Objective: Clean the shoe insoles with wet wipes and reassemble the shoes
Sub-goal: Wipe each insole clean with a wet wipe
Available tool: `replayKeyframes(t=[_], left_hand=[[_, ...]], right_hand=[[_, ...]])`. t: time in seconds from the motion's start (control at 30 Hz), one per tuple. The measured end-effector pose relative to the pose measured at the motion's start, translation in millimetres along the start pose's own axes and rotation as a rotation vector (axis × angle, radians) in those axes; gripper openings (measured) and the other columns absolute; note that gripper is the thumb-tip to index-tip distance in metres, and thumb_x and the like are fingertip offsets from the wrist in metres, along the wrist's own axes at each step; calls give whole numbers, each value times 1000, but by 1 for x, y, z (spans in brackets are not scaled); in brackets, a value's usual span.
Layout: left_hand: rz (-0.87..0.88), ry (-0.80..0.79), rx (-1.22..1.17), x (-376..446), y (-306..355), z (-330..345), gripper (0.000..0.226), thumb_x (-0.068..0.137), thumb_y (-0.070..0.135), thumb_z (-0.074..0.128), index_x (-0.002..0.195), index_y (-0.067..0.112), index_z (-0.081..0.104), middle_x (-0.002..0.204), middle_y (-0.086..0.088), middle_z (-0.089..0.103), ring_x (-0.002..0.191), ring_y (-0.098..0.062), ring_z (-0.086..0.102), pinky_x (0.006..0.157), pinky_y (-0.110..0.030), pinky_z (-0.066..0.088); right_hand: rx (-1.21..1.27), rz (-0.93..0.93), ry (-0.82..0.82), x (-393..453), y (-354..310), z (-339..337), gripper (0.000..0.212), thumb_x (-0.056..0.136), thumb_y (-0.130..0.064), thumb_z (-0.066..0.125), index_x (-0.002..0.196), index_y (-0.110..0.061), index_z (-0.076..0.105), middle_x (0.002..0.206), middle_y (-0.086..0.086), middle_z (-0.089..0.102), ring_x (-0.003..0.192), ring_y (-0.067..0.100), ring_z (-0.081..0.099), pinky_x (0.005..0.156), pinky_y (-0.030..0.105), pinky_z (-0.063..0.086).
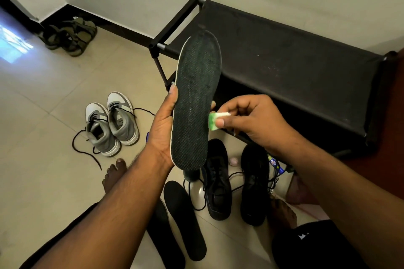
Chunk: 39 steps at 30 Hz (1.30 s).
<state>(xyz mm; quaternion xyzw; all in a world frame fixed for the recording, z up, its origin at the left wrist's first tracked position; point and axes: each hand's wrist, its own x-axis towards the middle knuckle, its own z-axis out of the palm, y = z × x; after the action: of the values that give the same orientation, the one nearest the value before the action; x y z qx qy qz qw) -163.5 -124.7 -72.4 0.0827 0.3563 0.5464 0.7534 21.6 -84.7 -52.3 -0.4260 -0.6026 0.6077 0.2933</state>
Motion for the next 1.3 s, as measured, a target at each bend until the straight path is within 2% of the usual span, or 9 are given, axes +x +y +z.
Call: replayKeyframes(t=[0.13, 0.33, 0.43, 0.77, 0.9, 0.97, 1.07, 1.17, 1.3], left_hand=[[-20, -21, -2, 2, 1, -3, 71, 84, 60, 55, 131, 7, 59, 112, -16, 65, 91, -25, 66, 90, -40, 55], [14, 11, 29, 4, -7, -1, 59, 98, 54, 44, 111, 4, 71, 107, -17, 67, 94, -25, 64, 93, -36, 52], [30, -14, 31, 4, -7, -1, 58, 96, 54, 46, 110, 4, 72, 106, -18, 68, 94, -25, 65, 94, -36, 51], [71, -71, -57, 2, -4, -4, 61, 88, 53, 53, 124, 5, 65, 117, -16, 62, 94, -25, 67, 87, -36, 57], [117, -100, -54, 5, -1, -8, 87, 78, 51, 71, 147, 6, 42, 122, -17, 58, 94, -26, 69, 87, -36, 57], [123, -110, -49, 7, -2, -11, 82, 76, 52, 72, 141, 7, 50, 117, -17, 62, 93, -25, 69, 89, -35, 56], [120, -80, -94, 7, -4, -11, 64, 81, 55, 60, 124, 8, 64, 109, -16, 68, 89, -25, 69, 88, -35, 56], [84, -63, -90, 5, -7, -7, 71, 81, 58, 57, 133, 9, 56, 114, -15, 64, 89, -24, 68, 85, -35, 57], [162, -20, -93, 7, -5, -6, 70, 84, 54, 56, 136, 8, 53, 122, -16, 58, 98, -25, 65, 93, -36, 54]], right_hand=[[1, 100, -166, -4, 3, 11, 13, 74, -4, 79, 84, -1, 71, 67, 7, 66, 59, 12, 59, 52, 21, 47], [204, 151, 169, -1, 2, 10, 18, 74, 1, 78, 80, -6, 62, 61, 9, 63, 51, 13, 58, 46, 20, 47], [281, 196, 216, -3, 2, 14, 22, 75, 2, 77, 78, -8, 58, 58, 6, 62, 50, 13, 57, 45, 21, 47], [220, 476, -261, -10, 0, 20, 23, 76, 3, 75, 77, -10, 57, 55, 1, 61, 46, 8, 55, 39, 17, 42], [186, 498, -322, -11, 1, 19, 22, 75, 2, 76, 76, -11, 58, 58, 1, 62, 50, 9, 56, 43, 18, 46], [178, 494, -320, -11, -1, 19, 22, 75, 3, 76, 77, -10, 58, 58, 2, 62, 49, 9, 56, 42, 17, 45], [235, 387, -122, -10, -1, 20, 21, 74, 4, 76, 79, -7, 58, 58, 6, 62, 46, 10, 56, 42, 19, 45], [285, 302, 10, -5, 1, 16, 22, 73, 3, 77, 80, -6, 59, 61, 10, 61, 49, 13, 57, 47, 22, 48], [172, 399, -260, -10, -1, 18, 22, 74, 5, 76, 80, -6, 58, 56, 5, 62, 44, 10, 56, 39, 18, 44]])
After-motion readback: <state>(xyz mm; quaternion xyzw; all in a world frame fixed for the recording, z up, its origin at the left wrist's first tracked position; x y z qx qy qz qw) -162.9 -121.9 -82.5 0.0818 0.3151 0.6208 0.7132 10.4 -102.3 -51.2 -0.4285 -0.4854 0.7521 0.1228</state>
